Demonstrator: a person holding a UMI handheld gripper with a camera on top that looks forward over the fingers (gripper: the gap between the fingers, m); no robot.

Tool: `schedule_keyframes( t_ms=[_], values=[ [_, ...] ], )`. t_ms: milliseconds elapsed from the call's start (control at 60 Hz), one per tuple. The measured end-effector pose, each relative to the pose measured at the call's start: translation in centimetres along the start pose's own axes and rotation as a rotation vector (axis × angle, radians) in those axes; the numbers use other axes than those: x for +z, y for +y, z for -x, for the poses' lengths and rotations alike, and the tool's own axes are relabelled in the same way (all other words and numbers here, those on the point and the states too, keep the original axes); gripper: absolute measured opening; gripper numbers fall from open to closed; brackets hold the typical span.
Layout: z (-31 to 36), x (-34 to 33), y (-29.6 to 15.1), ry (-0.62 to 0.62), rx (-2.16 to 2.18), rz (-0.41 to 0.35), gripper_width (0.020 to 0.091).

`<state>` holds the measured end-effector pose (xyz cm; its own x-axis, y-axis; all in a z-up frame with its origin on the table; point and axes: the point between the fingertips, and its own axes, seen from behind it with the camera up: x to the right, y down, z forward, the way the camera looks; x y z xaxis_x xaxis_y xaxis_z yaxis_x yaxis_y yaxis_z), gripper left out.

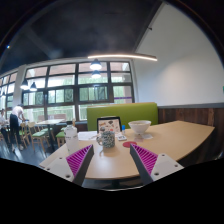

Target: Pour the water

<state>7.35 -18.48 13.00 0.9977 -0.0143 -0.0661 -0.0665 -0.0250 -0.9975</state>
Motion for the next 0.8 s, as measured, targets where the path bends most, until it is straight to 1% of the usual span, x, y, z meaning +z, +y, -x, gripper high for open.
schedule_keyframes(
  t_ms=[117,167,183,300,400,433,533,567,600,667,800],
  values=[
    [0.1,0.5,0.6,0.001,-0.027,0.027,0.083],
    [0.0,1.0,0.4,-0.008,-0.016,0.028,0.0828],
    [0.5,0.0,0.5,-0.01,-0.013,0.028,0.0828],
    [1.8,-0.4,0.3,-0.034,-0.008,0.028,0.0825],
    [3.3,1.1,0.6,-0.071,-0.031,0.036,0.0823],
    [5.1,0.4,0.4,-0.083,-0.039,0.038,0.0829],
    [9.2,1.2,0.6,-0.136,-0.056,0.025,0.0825],
    [9.6,2.2,0.8,-0.158,-0.058,0.015,0.0827],
    [11.7,2.5,0.8,-0.168,-0.061,0.01,0.0825],
    [14.2,4.3,1.3,-0.172,-0.068,0.012,0.0816],
    [18.4,9.0,1.3,-0.154,-0.087,0.005,0.0828]
  ],
)
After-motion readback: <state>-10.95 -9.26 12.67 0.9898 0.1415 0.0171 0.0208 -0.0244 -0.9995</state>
